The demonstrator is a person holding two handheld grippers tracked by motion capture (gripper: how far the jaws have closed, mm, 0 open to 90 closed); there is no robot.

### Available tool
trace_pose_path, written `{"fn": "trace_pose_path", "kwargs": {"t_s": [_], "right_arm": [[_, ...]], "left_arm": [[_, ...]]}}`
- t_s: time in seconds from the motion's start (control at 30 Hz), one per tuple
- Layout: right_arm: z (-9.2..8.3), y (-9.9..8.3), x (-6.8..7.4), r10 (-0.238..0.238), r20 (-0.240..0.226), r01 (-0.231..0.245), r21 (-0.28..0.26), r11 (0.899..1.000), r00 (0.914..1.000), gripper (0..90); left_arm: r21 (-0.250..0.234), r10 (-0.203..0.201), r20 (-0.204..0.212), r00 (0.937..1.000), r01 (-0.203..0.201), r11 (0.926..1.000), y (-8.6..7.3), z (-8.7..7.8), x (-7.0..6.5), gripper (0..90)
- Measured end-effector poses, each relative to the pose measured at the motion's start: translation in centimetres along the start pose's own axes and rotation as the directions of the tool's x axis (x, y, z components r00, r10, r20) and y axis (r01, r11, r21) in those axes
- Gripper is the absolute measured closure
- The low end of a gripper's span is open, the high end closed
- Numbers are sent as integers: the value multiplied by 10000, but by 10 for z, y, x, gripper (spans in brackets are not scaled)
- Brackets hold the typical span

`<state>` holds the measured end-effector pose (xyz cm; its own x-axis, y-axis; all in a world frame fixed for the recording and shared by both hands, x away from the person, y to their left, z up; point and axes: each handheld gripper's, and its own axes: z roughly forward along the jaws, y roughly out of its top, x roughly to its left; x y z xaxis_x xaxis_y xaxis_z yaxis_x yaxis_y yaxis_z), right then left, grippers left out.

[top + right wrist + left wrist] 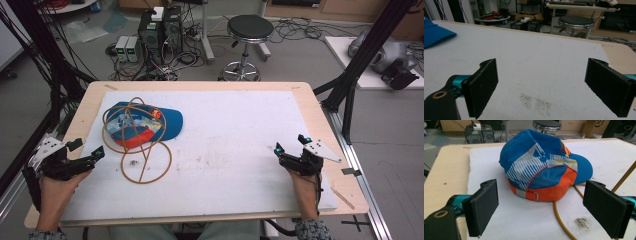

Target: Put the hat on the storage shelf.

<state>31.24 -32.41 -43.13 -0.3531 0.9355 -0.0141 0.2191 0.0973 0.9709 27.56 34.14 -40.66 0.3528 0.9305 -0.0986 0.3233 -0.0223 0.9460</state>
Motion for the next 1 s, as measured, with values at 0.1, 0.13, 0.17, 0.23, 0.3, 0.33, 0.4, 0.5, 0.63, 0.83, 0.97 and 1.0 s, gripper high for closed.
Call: {"fn": "trace_pose_path", "kwargs": {"t_s": [0.1, 0.13, 0.17, 0.23, 0.3, 0.33, 0.4, 0.5, 0.63, 0.83, 0.97, 1.0], "right_arm": [[1, -1, 0, 87, 30, -87, 30, 10000, 10000, 105], [1, -1, -1, 81, 15, -81, 38, 10000, 10000, 105], [1, -1, -1, 38, 19, -38, 34, 10000, 10000, 105], [1, -1, 0, 5, -11, -5, -25, 10000, 10000, 105], [1, -1, 0, 70, -10, -70, -34, 10000, 10000, 105], [1, -1, -1, 110, -13, -110, -26, 9999, 9999, 105], [1, -1, -1, 173, -33, -173, -17, 9998, 9998, 105], [0, -1, -1, 89, -27, -89, 4, 10000, 10000, 105], [-3, -1, -1, -16, 10, 16, 2, 10000, 10000, 105], [-3, -2, -2, 114, -15, -114, 31, 9999, 9999, 105], [-2, -3, 1, 28, -88, -27, 119, 9999, 10000, 105], [-2, -3, 1, -51, -108, 52, 122, 9999, 9999, 105]], "left_arm": [[16, 93, -4, 10000, -93, 10000, -1, 0, 0, 134], [34, 79, -17, 10000, -79, 10000, -1, 0, 0, 134], [40, 56, -33, 10000, -56, 10000, 0, 0, 0, 134], [59, -47, -70, 10000, 48, 10000, 0, 0, 1, 134], [72, -124, -9, 9999, 124, 9999, -1, 0, 2, 135], [78, -144, 62, 9999, 144, 9999, -1, 1, 3, 138], [124, -124, 200, 9997, 121, 9998, -1, 1, 4, 166], [67, -42, 399, 9992, 39, 10000, 2, 3, 5, 180], [-96, 238, 652, 9976, -232, 9997, 10, 9, 6, 181], [-697, 497, 817, 9954, -440, 9966, 21, 25, 22, 194], [-647, 508, 574, 9971, -471, 9968, 28, 33, 34, 206], [-635, 458, 530, 9975, -424, 9971, 30, 36, 38, 207]]}}
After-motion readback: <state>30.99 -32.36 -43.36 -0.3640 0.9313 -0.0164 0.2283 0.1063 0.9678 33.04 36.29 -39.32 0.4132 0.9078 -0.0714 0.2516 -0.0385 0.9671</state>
